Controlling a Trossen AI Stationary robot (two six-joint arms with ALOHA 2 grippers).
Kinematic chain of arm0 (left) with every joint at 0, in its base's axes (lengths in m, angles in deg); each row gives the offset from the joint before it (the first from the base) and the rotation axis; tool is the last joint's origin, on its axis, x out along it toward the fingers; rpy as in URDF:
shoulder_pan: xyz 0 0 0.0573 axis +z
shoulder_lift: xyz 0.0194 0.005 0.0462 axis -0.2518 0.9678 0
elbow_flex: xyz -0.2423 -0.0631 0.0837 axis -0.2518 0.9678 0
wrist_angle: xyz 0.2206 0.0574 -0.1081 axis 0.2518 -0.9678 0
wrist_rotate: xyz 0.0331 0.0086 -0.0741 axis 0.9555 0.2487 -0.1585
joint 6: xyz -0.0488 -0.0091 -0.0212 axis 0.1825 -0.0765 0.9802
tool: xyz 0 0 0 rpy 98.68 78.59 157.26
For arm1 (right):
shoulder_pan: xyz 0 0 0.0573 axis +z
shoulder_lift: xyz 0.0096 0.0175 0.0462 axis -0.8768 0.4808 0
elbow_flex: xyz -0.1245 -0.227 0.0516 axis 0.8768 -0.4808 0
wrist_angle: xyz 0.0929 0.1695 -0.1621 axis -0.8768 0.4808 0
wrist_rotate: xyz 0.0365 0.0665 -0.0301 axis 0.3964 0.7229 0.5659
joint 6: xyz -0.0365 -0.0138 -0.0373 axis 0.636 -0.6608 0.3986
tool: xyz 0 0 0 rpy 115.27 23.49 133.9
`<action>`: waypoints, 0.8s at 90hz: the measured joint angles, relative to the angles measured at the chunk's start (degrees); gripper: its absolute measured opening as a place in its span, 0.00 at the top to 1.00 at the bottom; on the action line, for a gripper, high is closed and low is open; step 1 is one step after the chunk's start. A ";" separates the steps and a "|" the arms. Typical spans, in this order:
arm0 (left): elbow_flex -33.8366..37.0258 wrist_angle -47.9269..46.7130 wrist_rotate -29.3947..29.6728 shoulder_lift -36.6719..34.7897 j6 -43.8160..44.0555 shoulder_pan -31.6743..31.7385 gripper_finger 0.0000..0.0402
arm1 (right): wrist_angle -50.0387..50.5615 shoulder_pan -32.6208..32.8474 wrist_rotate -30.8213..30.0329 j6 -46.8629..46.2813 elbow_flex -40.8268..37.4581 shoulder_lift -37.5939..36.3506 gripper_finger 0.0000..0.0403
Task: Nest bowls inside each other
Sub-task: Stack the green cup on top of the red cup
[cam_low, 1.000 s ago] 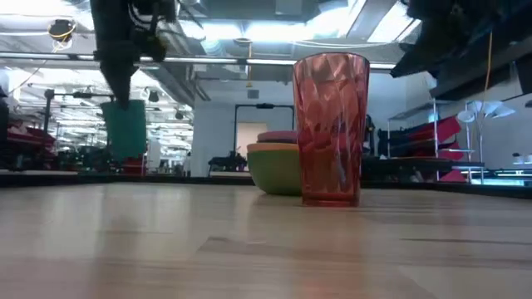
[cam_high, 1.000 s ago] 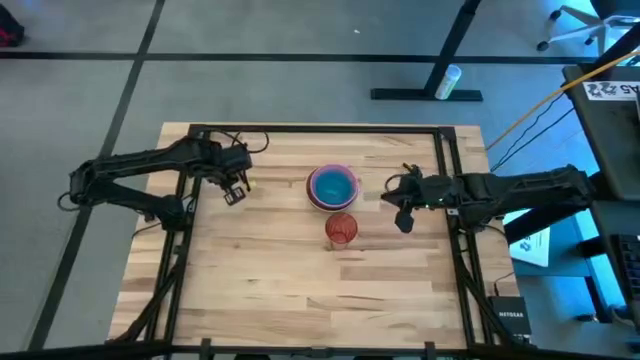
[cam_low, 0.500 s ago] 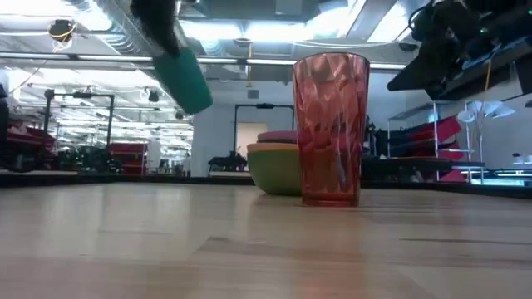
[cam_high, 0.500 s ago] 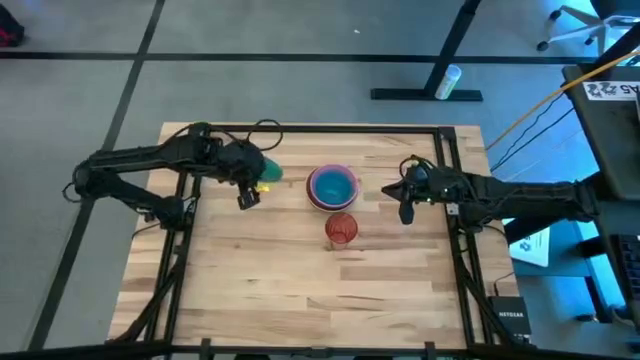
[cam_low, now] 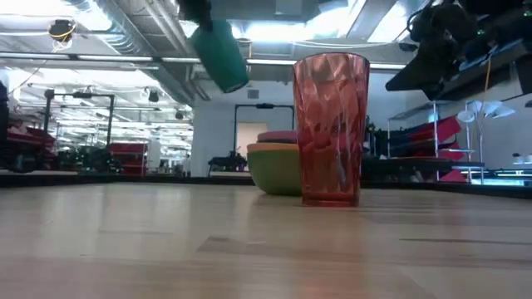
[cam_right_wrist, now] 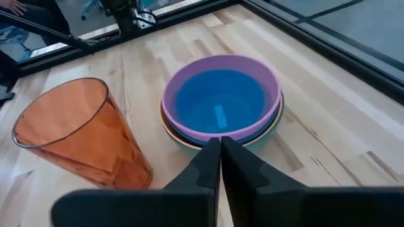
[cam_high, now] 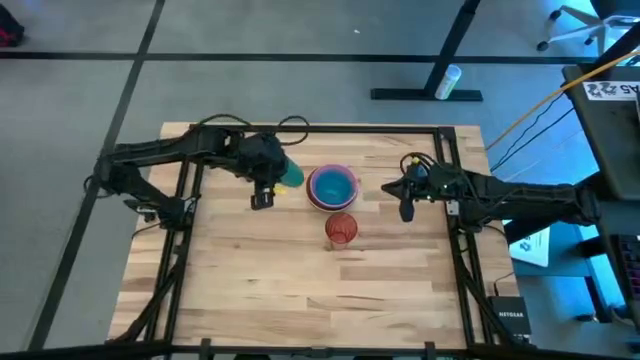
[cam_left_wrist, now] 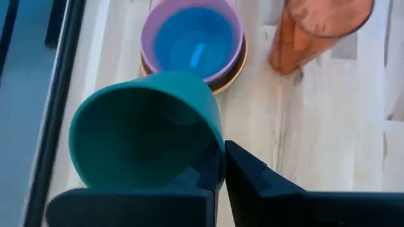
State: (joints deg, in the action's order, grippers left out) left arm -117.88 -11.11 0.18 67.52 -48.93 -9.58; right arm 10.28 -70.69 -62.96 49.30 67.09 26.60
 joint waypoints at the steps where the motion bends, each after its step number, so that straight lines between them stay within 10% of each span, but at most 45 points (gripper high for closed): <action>1: -0.53 -0.27 -0.02 0.30 -0.18 -0.11 1.00 | 0.01 0.00 0.00 0.00 0.00 0.00 1.00; 72: -22.57 1.73 -12.68 13.15 -5.76 -7.65 1.00 | 0.62 0.02 0.04 0.04 0.02 0.00 1.00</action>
State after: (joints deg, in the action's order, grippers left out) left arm -140.45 -9.38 -12.50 80.67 -54.69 -17.23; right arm 10.90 -70.67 -62.91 49.34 67.11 26.60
